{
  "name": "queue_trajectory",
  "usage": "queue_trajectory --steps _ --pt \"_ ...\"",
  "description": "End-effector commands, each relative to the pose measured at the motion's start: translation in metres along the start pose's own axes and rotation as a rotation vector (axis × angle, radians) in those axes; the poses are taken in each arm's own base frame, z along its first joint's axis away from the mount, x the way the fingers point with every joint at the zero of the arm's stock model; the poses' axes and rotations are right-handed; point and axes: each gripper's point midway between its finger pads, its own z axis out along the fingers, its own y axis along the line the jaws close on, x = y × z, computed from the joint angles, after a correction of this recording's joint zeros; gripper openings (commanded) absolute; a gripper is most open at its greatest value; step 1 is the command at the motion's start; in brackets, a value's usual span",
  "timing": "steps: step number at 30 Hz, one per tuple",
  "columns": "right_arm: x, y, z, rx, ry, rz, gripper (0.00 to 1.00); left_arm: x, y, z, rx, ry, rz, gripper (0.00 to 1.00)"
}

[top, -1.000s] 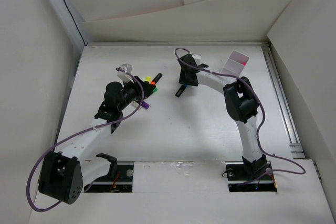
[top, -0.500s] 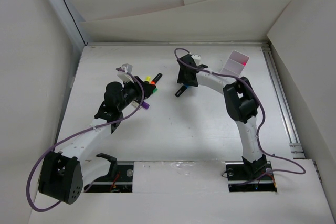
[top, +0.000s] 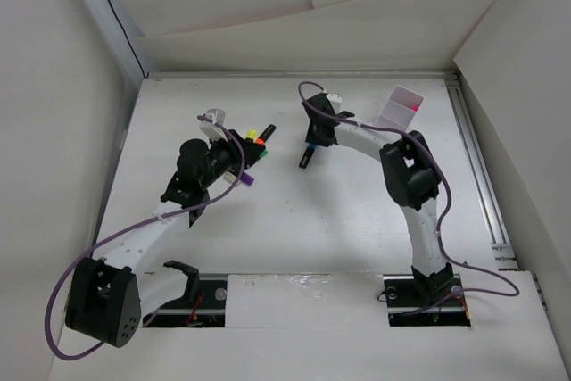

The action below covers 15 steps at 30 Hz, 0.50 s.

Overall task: Sort the stationery into containers
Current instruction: Pick up the pen from the center of the board.

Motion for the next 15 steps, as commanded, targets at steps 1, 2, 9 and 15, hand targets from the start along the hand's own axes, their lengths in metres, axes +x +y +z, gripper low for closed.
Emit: queue_trajectory --steps 1,2,9,15 --pt "-0.004 0.016 -0.014 -0.073 -0.008 0.019 0.08 -0.016 -0.014 -0.001 0.047 -0.059 0.022 0.21" --pt "-0.004 0.016 -0.014 -0.073 -0.008 0.02 0.06 -0.016 -0.014 -0.001 0.047 -0.059 0.022 0.21" --pt "-0.048 0.021 -0.052 -0.14 -0.113 0.063 0.04 -0.017 -0.013 -0.001 0.041 -0.064 0.021 0.21" --pt "-0.131 -0.015 -0.086 -0.132 -0.244 0.138 0.04 -0.015 -0.016 -0.002 0.06 -0.05 0.013 0.21"
